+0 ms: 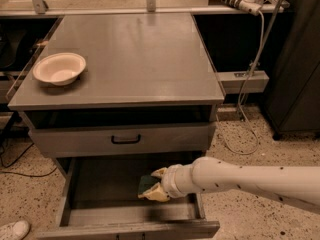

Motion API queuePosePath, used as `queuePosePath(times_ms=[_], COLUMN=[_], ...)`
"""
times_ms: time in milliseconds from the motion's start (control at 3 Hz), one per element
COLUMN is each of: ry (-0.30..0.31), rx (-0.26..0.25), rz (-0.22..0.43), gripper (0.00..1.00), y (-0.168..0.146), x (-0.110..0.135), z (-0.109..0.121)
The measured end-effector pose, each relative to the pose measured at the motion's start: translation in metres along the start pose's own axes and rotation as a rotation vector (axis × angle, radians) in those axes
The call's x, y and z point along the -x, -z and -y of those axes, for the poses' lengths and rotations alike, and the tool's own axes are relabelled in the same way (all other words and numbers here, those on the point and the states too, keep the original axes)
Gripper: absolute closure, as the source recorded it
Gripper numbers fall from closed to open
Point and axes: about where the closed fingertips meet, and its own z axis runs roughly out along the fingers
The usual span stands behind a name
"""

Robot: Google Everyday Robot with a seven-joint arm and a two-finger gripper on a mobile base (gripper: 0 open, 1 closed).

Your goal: Pick sponge from middle drawer and place on counter

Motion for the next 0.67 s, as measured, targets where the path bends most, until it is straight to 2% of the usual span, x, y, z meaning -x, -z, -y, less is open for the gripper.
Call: queuePosePath(times_ms=[333, 667], ry=[-0.011, 0.031], rx=[-0.049, -0.109], rz=[-0.021, -0.024], gripper=[1.0, 1.0], y=[0.043, 0.082], x=[0.012, 0.038], z=[-0.004, 0.0])
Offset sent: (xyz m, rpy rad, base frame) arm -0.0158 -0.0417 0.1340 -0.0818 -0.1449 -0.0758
